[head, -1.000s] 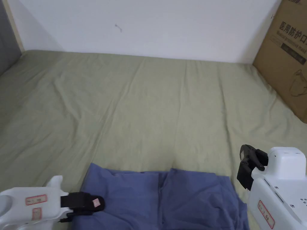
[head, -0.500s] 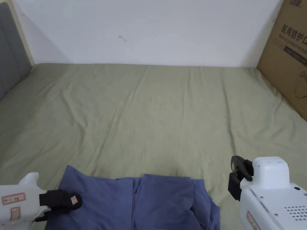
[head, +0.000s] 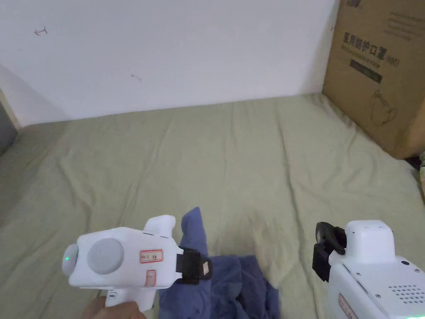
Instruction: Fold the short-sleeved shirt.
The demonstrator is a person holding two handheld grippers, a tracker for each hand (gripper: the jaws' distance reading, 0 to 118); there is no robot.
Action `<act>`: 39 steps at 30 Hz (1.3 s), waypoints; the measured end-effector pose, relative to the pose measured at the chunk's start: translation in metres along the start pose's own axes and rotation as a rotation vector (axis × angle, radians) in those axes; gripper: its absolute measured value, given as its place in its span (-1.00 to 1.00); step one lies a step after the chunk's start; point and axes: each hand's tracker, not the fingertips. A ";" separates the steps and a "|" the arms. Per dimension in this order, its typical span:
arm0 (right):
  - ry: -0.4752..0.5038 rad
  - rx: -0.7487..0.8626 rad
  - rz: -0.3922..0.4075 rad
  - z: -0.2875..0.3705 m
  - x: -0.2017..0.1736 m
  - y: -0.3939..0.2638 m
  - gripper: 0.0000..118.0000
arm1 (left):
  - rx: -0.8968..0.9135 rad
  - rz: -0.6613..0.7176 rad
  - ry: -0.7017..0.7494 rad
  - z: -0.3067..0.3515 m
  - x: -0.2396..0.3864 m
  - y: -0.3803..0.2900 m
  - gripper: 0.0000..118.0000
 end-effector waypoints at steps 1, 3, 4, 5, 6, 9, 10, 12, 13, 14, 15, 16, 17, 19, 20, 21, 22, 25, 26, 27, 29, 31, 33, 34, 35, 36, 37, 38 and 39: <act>-0.005 -0.005 -0.009 0.001 0.006 -0.001 -1.00 | -0.032 -0.027 -0.020 -0.016 0.008 -0.001 -0.80; -0.006 -0.010 -0.026 0.002 0.015 -0.003 -1.00 | -0.086 -0.018 -0.063 -0.043 0.020 -0.007 -0.80; -0.017 -0.013 -0.033 0.002 0.018 -0.004 -1.00 | -0.110 -0.032 -0.092 -0.055 0.023 -0.009 -0.78; -0.020 -0.018 -0.040 0.002 0.021 -0.006 -1.00 | -0.104 -0.012 -0.125 -0.063 0.026 -0.011 -0.66; -0.020 -0.024 -0.047 0.001 0.023 -0.007 -1.00 | -0.106 -0.002 -0.162 -0.070 0.028 -0.013 -0.42; -0.022 -0.044 -0.057 0.000 0.027 -0.010 -1.00 | -0.134 0.030 -0.221 -0.077 0.034 -0.015 0.78; -0.023 -0.045 -0.057 0.000 0.027 -0.010 -1.00 | -0.121 0.032 -0.214 -0.073 0.031 -0.015 0.87; -0.024 -0.046 -0.059 0.001 0.027 -0.010 -1.00 | -0.101 0.040 -0.198 -0.062 0.024 -0.012 0.84; -0.021 -0.048 -0.059 0.000 0.027 -0.010 -1.00 | -0.084 0.052 -0.177 -0.055 0.016 -0.011 0.82; -0.023 -0.049 -0.056 0.000 0.027 -0.010 -1.00 | -0.054 0.070 -0.149 -0.047 0.007 -0.011 0.76; -0.025 -0.049 -0.049 0.000 0.026 -0.010 -1.00 | -0.022 0.091 -0.127 -0.039 -0.004 -0.009 0.58; -0.024 -0.048 -0.042 -0.003 0.026 -0.010 -1.00 | 0.013 0.118 -0.096 -0.031 -0.015 -0.010 0.05; -0.021 -0.048 -0.040 -0.003 0.025 -0.010 -1.00 | 0.034 0.139 -0.065 -0.026 -0.025 -0.012 -0.46; -0.013 -0.050 -0.043 -0.004 0.024 -0.009 -1.00 | 0.039 0.173 0.017 -0.023 -0.041 -0.017 -0.90; -0.010 -0.051 -0.045 -0.004 0.024 -0.008 -1.00 | 0.019 0.185 0.028 -0.024 -0.049 -0.022 -0.91; -0.009 -0.050 -0.045 -0.005 0.023 -0.008 -1.00 | 0.008 0.194 0.026 -0.025 -0.054 -0.026 -0.91; -0.009 -0.050 -0.045 -0.005 0.023 -0.009 -1.00 | -0.008 0.208 0.012 -0.029 -0.058 -0.031 -0.92; -0.006 -0.061 -0.055 -0.009 0.024 -0.012 -1.00 | -0.070 0.192 -0.003 -0.047 -0.046 -0.045 -0.92; -0.004 -0.063 -0.061 -0.010 0.024 -0.013 -1.00 | -0.091 0.186 -0.005 -0.055 -0.041 -0.048 -0.93; -0.002 -0.064 -0.063 -0.009 0.025 -0.013 -1.00 | -0.097 0.183 -0.011 -0.063 -0.037 -0.050 -0.93; -0.004 -0.069 -0.058 -0.007 0.025 -0.012 -1.00 | -0.118 0.177 -0.034 -0.079 -0.025 -0.052 -0.93; -0.008 -0.071 -0.053 -0.006 0.027 -0.013 -1.00 | -0.137 0.155 -0.050 -0.091 -0.008 -0.051 -0.93; -0.012 -0.074 -0.060 -0.007 0.031 -0.015 -1.00 | -0.170 0.126 -0.053 -0.104 0.006 -0.049 -0.93; -0.015 -0.076 -0.066 -0.007 0.033 -0.015 -1.00 | -0.185 0.104 -0.065 -0.112 0.012 -0.048 -0.93; -0.016 -0.078 -0.073 -0.007 0.035 -0.016 -1.00 | -0.198 0.105 -0.067 -0.120 0.017 -0.049 -0.93; -0.018 -0.080 -0.076 -0.006 0.037 -0.017 -1.00 | -0.217 0.095 -0.063 -0.125 0.024 -0.049 -0.93; -0.022 -0.082 -0.077 -0.006 0.039 -0.018 -1.00 | -0.222 0.075 -0.066 -0.130 0.030 -0.049 -0.94; -0.027 -0.084 -0.078 -0.005 0.040 -0.018 -1.00 | -0.228 0.059 -0.062 -0.136 0.037 -0.049 -0.94; -0.030 -0.085 -0.079 -0.005 0.042 -0.019 -1.00 | -0.235 0.057 -0.063 -0.135 0.044 -0.050 -0.94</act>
